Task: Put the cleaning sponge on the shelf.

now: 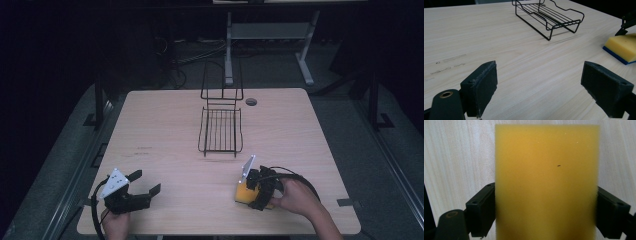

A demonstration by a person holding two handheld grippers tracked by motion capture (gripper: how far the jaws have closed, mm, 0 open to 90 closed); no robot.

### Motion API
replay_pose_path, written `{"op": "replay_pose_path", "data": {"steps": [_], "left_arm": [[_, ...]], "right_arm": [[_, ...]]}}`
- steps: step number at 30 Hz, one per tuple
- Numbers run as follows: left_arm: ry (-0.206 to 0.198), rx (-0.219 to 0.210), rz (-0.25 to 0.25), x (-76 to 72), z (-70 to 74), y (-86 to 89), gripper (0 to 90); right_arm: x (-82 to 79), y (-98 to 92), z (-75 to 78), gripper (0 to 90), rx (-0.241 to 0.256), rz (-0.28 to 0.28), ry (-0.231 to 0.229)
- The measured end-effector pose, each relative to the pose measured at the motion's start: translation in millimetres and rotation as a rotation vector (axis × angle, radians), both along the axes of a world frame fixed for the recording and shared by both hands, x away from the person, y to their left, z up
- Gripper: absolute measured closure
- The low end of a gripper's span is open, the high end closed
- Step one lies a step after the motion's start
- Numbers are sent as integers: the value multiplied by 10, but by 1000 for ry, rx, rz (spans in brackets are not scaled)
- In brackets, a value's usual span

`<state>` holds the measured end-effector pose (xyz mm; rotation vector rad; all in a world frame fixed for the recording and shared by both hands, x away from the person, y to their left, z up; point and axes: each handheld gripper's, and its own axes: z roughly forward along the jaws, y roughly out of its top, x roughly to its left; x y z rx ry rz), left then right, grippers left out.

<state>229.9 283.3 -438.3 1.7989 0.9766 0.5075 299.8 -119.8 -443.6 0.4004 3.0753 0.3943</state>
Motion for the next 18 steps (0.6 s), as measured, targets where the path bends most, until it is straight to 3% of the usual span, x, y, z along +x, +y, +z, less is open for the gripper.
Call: {"op": "replay_pose_path", "data": {"steps": [18], "left_arm": [[-3,-3,0,0,6,2,130]], "right_arm": [[-10,-8,4,216,6,10,-12]]}}
